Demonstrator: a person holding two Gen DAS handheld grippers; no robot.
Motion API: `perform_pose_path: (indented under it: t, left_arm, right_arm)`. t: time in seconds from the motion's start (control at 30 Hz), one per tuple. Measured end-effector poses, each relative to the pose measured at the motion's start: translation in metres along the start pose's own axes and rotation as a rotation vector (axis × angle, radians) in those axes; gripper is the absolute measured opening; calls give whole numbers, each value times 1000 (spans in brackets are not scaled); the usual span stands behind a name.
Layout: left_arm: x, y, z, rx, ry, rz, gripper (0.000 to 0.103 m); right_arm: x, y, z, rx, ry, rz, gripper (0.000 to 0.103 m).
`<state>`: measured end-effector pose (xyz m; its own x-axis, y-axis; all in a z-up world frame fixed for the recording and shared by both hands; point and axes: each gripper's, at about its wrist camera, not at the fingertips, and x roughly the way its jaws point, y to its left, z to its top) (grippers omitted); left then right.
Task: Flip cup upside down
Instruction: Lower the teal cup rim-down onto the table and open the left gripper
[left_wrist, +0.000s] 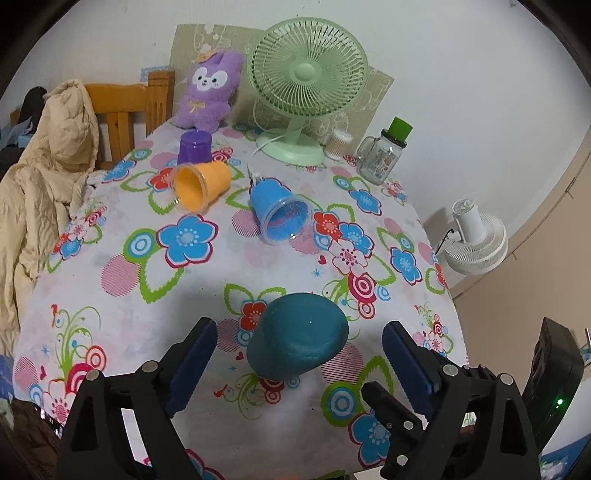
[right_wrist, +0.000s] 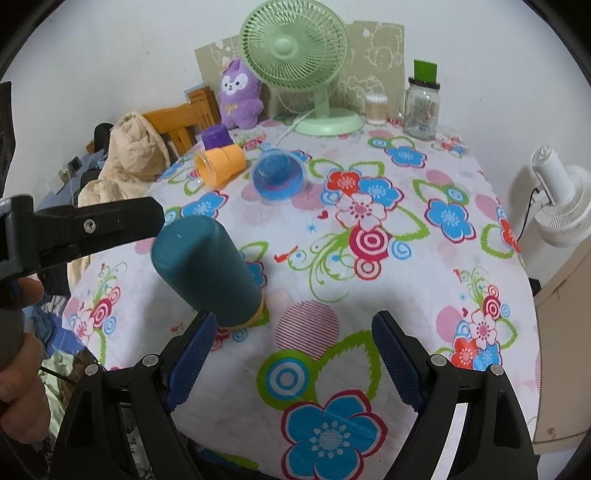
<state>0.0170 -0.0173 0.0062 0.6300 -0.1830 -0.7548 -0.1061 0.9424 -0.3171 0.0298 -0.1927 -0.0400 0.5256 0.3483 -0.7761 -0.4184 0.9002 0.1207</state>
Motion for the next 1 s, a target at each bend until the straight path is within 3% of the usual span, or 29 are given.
perform_pose_path:
  t: [0.43,0.67,1.0]
  left_arm:
    - [-51,16,9,2,-138,8,96]
    - [-65,24,9,10,-213,61,98]
    - [-69,25,8,41,-271,97,103]
  right_arm:
    - [-36,19,23,-30,-139,-26,88]
    - [-50,18,31,-4,-210,-37,88]
    - [-52,21,34,-7,-224,-34,88]
